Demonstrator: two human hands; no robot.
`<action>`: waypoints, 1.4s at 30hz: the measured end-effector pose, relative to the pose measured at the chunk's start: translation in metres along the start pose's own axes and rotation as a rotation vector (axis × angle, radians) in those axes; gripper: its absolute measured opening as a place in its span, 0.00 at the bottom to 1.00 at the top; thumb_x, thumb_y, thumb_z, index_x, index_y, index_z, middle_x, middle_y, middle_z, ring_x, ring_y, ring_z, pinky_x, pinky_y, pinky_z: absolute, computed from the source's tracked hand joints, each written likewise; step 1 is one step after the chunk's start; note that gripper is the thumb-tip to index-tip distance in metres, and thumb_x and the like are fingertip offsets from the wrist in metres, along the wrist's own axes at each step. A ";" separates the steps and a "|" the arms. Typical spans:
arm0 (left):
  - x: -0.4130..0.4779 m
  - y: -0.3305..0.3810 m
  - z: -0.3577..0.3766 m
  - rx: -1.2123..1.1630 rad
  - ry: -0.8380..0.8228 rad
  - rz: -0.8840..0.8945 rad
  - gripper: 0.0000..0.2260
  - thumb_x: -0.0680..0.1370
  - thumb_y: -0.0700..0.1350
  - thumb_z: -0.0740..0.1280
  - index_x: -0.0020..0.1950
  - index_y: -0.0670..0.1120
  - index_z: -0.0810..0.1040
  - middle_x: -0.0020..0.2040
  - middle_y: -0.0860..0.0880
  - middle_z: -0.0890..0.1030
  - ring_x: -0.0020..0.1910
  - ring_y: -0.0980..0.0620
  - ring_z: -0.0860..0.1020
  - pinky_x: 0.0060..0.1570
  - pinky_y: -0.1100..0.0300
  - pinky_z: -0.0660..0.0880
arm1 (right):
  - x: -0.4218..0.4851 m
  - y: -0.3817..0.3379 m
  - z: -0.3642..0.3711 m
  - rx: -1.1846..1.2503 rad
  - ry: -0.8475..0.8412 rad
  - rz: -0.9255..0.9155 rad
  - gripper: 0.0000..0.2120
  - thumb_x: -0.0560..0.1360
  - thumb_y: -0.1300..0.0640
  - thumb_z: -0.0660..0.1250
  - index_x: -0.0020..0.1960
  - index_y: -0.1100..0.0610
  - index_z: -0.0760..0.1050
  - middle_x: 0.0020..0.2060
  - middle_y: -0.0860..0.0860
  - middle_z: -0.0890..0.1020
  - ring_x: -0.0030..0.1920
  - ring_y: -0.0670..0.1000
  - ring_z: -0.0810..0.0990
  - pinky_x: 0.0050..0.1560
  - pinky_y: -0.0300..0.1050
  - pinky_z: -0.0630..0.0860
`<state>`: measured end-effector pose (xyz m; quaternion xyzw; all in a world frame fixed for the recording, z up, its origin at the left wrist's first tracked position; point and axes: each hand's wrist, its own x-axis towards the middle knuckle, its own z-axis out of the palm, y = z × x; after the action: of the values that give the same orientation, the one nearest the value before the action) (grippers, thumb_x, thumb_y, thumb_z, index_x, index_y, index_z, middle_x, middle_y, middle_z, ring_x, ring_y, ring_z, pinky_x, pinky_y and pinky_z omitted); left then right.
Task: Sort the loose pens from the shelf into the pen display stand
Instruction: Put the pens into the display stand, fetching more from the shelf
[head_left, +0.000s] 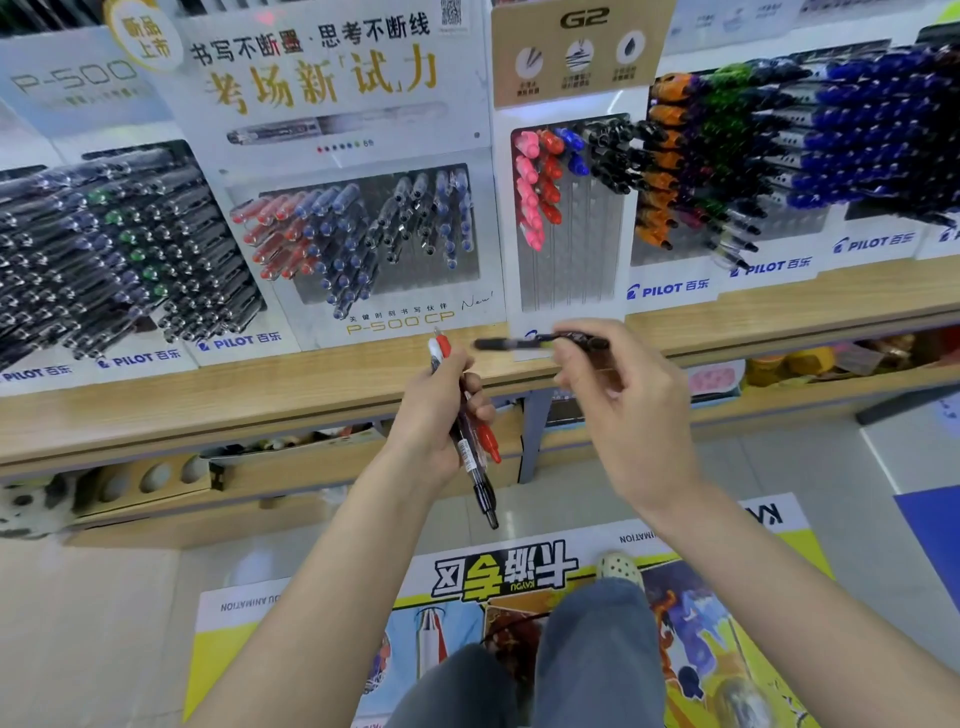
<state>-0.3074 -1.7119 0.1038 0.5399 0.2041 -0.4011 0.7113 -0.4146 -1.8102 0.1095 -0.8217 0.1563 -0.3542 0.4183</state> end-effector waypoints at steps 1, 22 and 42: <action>-0.001 0.002 0.000 -0.006 0.000 -0.003 0.05 0.80 0.41 0.60 0.45 0.43 0.68 0.29 0.50 0.67 0.21 0.56 0.64 0.19 0.67 0.65 | 0.002 0.001 -0.004 0.010 0.023 0.011 0.08 0.77 0.54 0.61 0.53 0.56 0.75 0.41 0.45 0.79 0.40 0.42 0.81 0.40 0.34 0.77; 0.006 -0.003 0.059 0.101 -0.102 0.097 0.13 0.79 0.41 0.63 0.60 0.35 0.74 0.31 0.48 0.74 0.22 0.56 0.70 0.27 0.63 0.75 | 0.054 0.046 -0.035 -0.112 0.308 -0.022 0.12 0.80 0.59 0.57 0.59 0.62 0.73 0.46 0.55 0.82 0.47 0.50 0.82 0.45 0.35 0.76; 0.021 -0.010 0.063 0.172 -0.148 0.065 0.02 0.78 0.37 0.65 0.46 0.41 0.73 0.29 0.48 0.74 0.22 0.56 0.70 0.24 0.66 0.72 | 0.050 0.067 -0.031 -0.201 0.349 -0.056 0.12 0.80 0.60 0.59 0.60 0.64 0.74 0.49 0.55 0.82 0.45 0.50 0.81 0.45 0.28 0.70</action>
<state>-0.3118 -1.7791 0.1035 0.5742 0.0981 -0.4326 0.6881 -0.3984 -1.8963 0.0906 -0.7895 0.2379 -0.4854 0.2906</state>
